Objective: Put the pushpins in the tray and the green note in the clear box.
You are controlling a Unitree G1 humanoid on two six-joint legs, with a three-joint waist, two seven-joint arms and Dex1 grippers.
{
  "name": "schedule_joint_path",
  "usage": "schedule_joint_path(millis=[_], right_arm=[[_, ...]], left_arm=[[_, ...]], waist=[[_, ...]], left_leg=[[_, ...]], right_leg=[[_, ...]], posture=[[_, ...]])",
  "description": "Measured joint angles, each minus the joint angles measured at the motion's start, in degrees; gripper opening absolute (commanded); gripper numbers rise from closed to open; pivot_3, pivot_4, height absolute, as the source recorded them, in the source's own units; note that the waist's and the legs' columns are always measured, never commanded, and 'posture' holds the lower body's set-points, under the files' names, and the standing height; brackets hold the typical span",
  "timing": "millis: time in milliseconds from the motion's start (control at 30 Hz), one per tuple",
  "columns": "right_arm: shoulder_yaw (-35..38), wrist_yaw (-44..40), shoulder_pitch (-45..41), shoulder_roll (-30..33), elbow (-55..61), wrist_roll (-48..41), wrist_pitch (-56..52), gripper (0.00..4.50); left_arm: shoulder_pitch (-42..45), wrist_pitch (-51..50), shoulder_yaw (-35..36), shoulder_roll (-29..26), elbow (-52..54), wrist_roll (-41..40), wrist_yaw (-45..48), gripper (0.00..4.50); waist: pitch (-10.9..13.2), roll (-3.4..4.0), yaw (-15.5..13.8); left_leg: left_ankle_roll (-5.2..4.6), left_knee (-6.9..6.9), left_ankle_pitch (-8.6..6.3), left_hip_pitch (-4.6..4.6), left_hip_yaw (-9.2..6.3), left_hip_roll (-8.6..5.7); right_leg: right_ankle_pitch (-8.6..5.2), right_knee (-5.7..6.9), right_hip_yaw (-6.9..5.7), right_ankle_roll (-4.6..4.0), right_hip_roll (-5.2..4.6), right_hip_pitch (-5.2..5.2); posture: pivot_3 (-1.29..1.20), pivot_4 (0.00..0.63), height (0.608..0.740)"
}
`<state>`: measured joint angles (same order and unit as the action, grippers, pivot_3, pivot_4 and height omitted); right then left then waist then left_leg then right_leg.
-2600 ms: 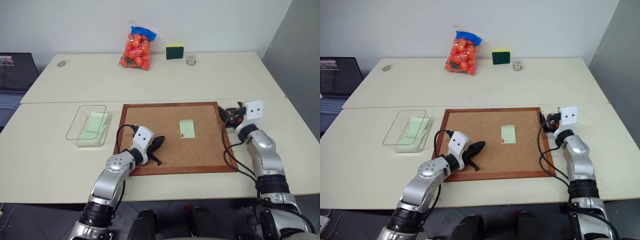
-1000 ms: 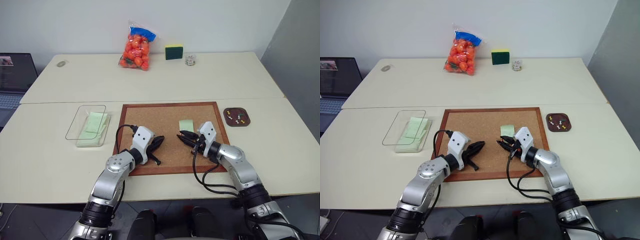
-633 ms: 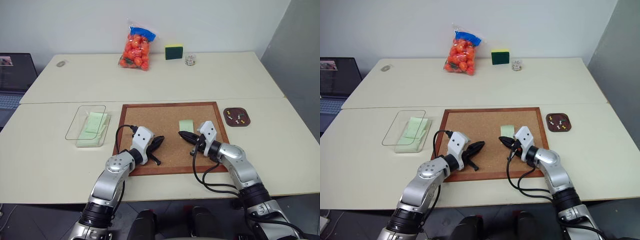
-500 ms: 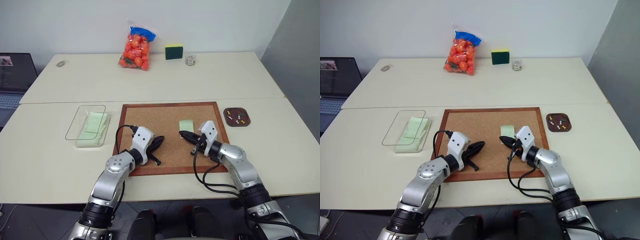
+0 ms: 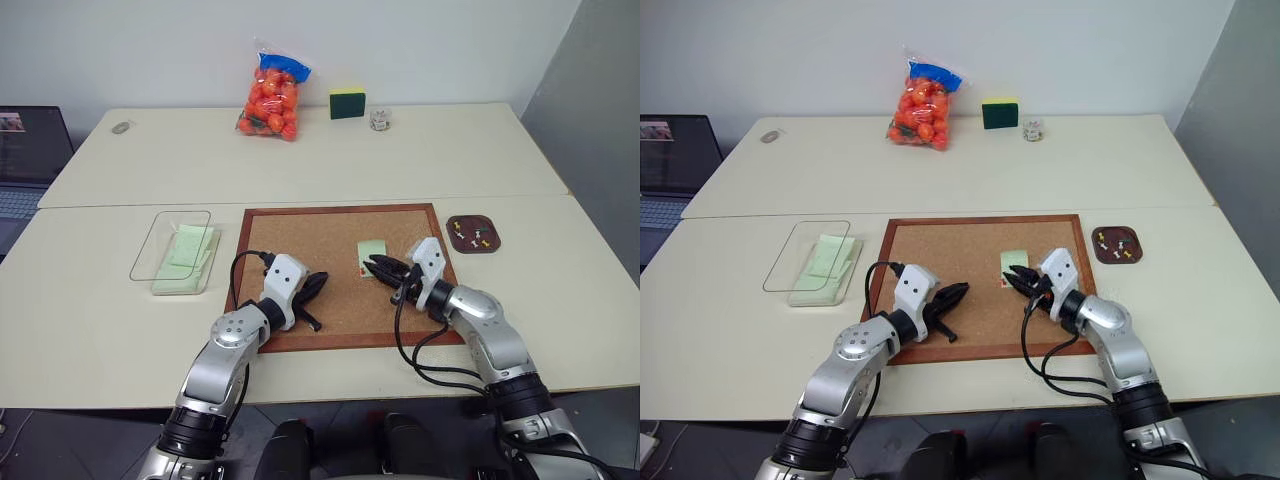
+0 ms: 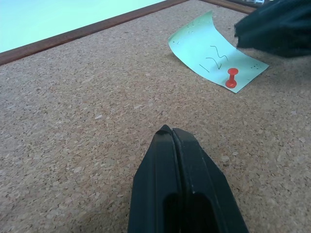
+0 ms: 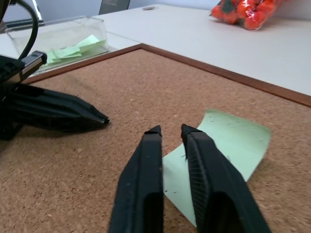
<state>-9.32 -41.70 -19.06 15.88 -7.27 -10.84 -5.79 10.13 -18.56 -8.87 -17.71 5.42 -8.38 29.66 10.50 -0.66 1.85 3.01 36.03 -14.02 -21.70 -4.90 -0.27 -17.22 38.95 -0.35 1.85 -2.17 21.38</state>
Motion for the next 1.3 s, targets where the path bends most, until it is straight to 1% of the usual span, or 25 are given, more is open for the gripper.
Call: schedule_joint_path(millis=[33, 67, 167, 367, 533, 567, 600, 700, 733, 767, 833, 1167, 1300], right_arm=[[-1.0, -0.1, 0.0, 0.2, 0.0, 0.8, 0.0, 1.83], [-1.4, -0.1, 0.0, 0.3, -0.1, 1.4, 0.1, 1.93], [-2.1, 0.1, 0.0, 0.1, -0.8, 2.8, 0.1, 1.93], [-2.3, 0.0, -2.3, -0.9, -2.9, 3.1, 0.3, 1.93], [-2.7, -0.1, -2.4, -0.9, -3.7, 3.1, 0.5, 1.93], [-2.7, -0.1, -2.5, -0.9, -3.7, 3.1, 0.5, 1.56], [-2.7, -0.2, -2.5, -0.9, -3.8, 3.1, 0.5, 1.51], [-2.7, -0.3, -2.6, -0.9, -3.9, 3.1, 0.5, 0.75], [-2.6, -0.3, -2.6, -0.9, -3.9, 3.1, 0.5, 0.64], [-2.5, -0.3, -2.6, -0.7, -3.9, 3.1, 0.5, 0.30], [-2.3, -0.3, -2.7, -0.5, -3.9, 3.1, 0.5, 0.06], [-2.0, -0.2, -2.6, -0.9, -3.9, 3.0, 0.4, 0.06], [-0.1, 0.3, -2.4, -2.3, -3.1, 0.3, 0.1, 0.06]], left_arm=[[0.0, 0.0, 0.0, 0.0, 0.0, 0.0, 0.0, 0.00], [0.0, 0.0, 0.0, 0.0, 0.1, 0.0, 0.0, 0.00], [-0.3, -0.1, -0.1, 0.0, 0.3, 0.0, -0.1, 0.00], [-0.5, -0.5, -0.1, -0.1, 0.9, 0.0, -0.2, 0.00], [-0.7, -0.8, -0.1, -0.1, 1.2, 0.0, -0.3, 0.00], [-0.8, -0.8, -0.1, -0.1, 1.2, 0.0, -0.3, 0.00], [-0.8, -0.8, -0.1, -0.1, 1.2, 0.0, -0.3, 0.00], [-0.8, -0.8, -0.1, -0.1, 1.2, 0.0, -0.4, 0.00], [-0.8, -0.8, -0.1, -0.1, 1.3, 0.0, -0.4, 0.00], [-0.8, -0.8, -0.1, -0.1, 1.3, 0.0, -0.3, 0.00], [-0.7, -0.8, -0.1, -0.1, 1.3, 0.0, -0.3, 0.00], [-0.6, -0.8, -0.1, -0.1, 1.2, 0.0, -0.3, 0.00], [-0.5, -0.8, -0.1, -0.1, 1.2, 0.0, -0.3, 0.00]], waist=[[0.0, 0.00, 0.0], [0.0, 0.00, 0.0], [0.0, 0.00, 0.0], [0.0, 0.00, 0.0], [0.0, 0.00, 0.0], [0.0, 0.00, 0.0], [0.0, 0.00, 0.0], [0.0, 0.00, 0.0], [0.0, 0.00, 0.0], [0.0, 0.00, 0.0], [0.0, 0.00, 0.0], [0.0, 0.00, 0.0], [0.0, -0.01, 0.0]], left_leg=[[0.00, 0.00, 0.00, 0.00, 0.00, -0.01], [0.00, 0.00, 0.00, -0.01, 0.01, -0.01], [0.00, 0.00, 0.00, -0.01, 0.02, -0.02], [0.00, 0.00, 0.00, -0.01, 0.00, -0.01], [0.00, 0.00, 0.00, -0.02, 0.02, -0.01], [0.00, 0.00, 0.00, -0.02, 0.01, -0.01], [0.00, 0.00, 0.00, -0.01, 0.01, -0.01], [0.00, 0.00, 0.00, -0.02, 0.01, -0.01], [0.00, 0.00, 0.00, -0.01, 0.01, -0.01], [0.00, 0.00, 0.00, -0.01, 0.01, -0.01], [0.00, 0.00, 0.00, -0.02, 0.01, -0.01], [0.00, -0.01, 0.00, -0.02, 0.00, -0.01], [0.00, -0.01, 0.00, -0.03, -0.01, -0.01]], right_leg=[[0.00, 0.00, 0.00, 0.00, 0.00, 0.00], [0.00, 0.00, 0.00, 0.00, 0.00, 0.00], [0.00, -0.01, 0.02, 0.00, -0.01, 0.00], [0.00, -0.02, 0.00, 0.00, 0.00, 0.00], [0.06, -0.02, 0.01, -0.10, -0.01, 0.00], [0.12, -0.02, 0.01, -0.21, -0.01, 0.00], [0.12, -0.02, 0.00, -0.21, -0.01, 0.00], [0.11, -0.02, -0.01, -0.18, 0.00, 0.00], [0.11, -0.02, 0.00, -0.19, 0.00, 0.00], [0.11, -0.02, 0.00, -0.19, 0.00, 0.00], [0.11, -0.02, 0.00, -0.20, 0.00, 0.00], [0.12, -0.02, -0.02, -0.21, 0.00, 0.00], [0.12, -0.02, -0.02, -0.20, 0.00, 0.01]], posture=[[0.00, 0.150, 0.740], [0.00, 0.150, 0.740], [0.00, 0.150, 0.740], [0.00, 0.150, 0.740], [0.00, 0.150, 0.740], [0.00, 0.150, 0.740], [0.00, 0.150, 0.740], [0.00, 0.150, 0.740], [0.00, 0.150, 0.740], [0.00, 0.150, 0.740], [0.00, 0.150, 0.740], [0.00, 0.150, 0.740], [0.00, 0.150, 0.740]])
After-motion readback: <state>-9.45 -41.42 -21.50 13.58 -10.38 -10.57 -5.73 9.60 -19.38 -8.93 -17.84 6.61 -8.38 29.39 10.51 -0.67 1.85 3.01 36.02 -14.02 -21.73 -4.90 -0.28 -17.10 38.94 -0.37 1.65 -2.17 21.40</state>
